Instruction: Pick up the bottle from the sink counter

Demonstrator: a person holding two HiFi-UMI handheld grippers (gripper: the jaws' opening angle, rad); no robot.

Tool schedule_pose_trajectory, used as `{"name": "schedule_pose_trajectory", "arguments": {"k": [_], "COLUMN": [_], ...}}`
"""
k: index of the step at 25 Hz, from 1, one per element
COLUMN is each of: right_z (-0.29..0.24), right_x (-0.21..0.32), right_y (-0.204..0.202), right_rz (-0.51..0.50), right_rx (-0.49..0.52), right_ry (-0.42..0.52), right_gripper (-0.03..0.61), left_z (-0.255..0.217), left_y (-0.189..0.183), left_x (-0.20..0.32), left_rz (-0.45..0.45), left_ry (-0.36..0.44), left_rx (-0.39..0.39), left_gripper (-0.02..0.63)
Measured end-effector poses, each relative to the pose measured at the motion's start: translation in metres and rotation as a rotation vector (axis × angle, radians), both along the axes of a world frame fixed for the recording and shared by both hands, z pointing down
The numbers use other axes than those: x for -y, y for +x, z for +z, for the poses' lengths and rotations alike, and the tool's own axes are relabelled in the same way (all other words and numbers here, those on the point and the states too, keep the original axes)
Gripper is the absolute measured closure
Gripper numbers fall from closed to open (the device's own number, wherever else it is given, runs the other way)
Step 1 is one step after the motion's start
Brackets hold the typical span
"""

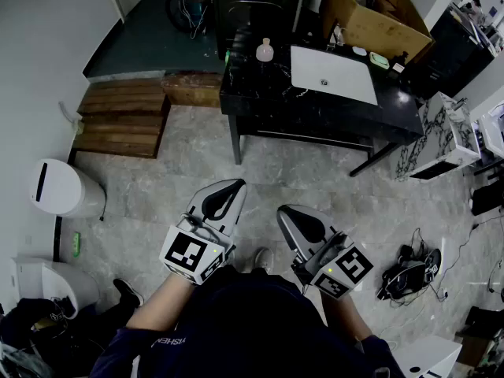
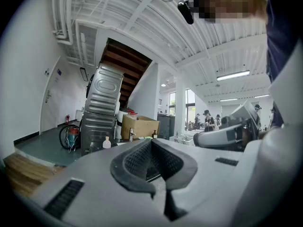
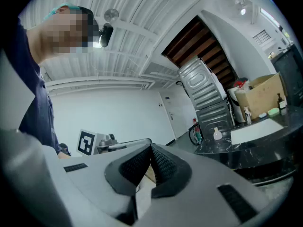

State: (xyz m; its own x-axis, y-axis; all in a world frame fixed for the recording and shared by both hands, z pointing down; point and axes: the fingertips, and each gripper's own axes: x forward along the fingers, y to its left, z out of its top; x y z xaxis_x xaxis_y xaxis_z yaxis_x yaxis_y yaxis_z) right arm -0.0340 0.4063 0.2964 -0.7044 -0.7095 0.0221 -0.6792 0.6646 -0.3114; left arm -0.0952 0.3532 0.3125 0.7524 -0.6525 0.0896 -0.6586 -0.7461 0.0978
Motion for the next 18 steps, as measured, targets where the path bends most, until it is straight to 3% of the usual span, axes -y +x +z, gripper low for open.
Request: {"name": "schedule_pose_trajectory", "arguments": {"k": [18], "right_z": [0.002], "right_x": [-0.001], "right_y": [0.033], "right_rz": [-0.003], "right_rx": [0.027], "right_ry": [-0.009], "right_gripper": [0.557], "left_z": [0.002], "left_y": [0.03], "left_x": [-0.006], "left_rz": [-0.025], "left_ry": [-0.004], "left_rx": [0.004], "left_gripper": [0.606]}}
